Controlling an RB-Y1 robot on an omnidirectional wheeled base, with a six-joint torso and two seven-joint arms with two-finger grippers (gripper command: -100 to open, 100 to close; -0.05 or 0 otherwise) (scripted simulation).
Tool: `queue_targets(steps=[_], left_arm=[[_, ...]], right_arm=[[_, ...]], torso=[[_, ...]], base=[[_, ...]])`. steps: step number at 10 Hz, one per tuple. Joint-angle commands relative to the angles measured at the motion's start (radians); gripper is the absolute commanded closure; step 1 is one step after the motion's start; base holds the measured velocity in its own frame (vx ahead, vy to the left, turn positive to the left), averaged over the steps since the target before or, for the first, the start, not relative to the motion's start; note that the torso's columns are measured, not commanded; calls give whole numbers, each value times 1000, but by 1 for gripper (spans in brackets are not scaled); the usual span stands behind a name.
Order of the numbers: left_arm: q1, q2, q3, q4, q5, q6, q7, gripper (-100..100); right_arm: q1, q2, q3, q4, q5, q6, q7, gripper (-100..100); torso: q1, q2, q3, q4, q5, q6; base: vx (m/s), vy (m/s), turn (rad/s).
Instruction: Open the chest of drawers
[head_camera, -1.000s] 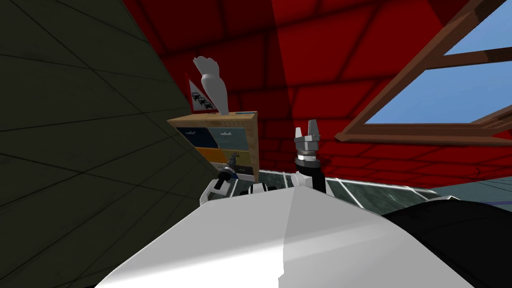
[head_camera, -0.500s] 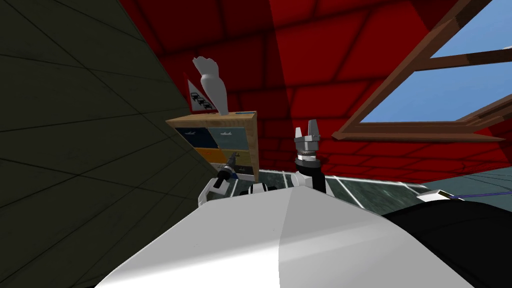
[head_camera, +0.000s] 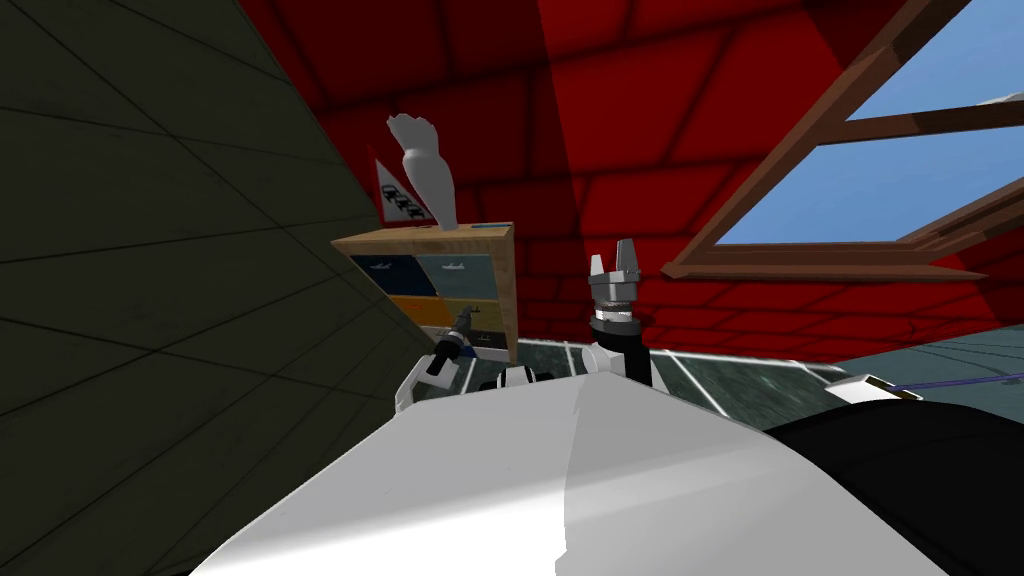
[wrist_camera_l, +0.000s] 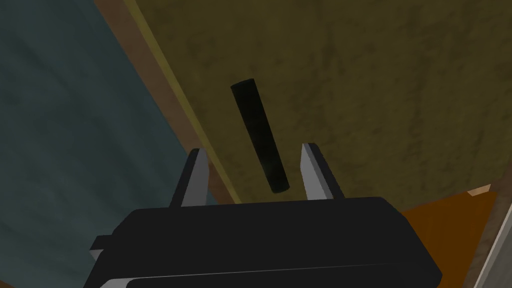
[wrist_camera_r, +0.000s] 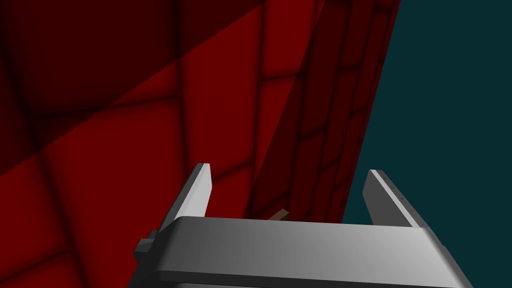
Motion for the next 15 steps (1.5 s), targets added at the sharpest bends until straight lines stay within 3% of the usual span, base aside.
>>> queue_targets(steps=[1, 4, 5, 10, 11, 15], left_arm=[[17, 11, -9, -27, -1, 5, 5, 100], [26, 17, -13, -41, -1, 6, 8, 100], [15, 13, -10, -26, 1, 12, 6, -100], [2, 8, -6, -7, 4, 20, 4, -100], [2, 8, -6, -7, 4, 20, 4, 100], [37, 33, -25, -63, 1, 36, 14, 100]], right_arm=[[0, 0, 0, 0, 0, 0, 0, 0], [0, 0, 0, 0, 0, 0, 0, 0], [0, 0, 0, 0, 0, 0, 0, 0], [0, 0, 0, 0, 0, 0, 0, 0], [0, 0, 0, 0, 0, 0, 0, 0], [0, 0, 0, 0, 0, 0, 0, 0]], torso=[[2, 7, 4, 2, 0, 0], [2, 1, 1, 0, 0, 0], [-1, -4, -2, -1, 0, 0], [2, 7, 4, 2, 0, 0], [3, 8, 5, 3, 1, 0], [1, 4, 3, 1, 0, 0]], base=[[-175, 48, 51], [-127, 53, 23], [84, -8, -53], [118, -39, -30], [11, -4, 0], [-165, 38, 43]])
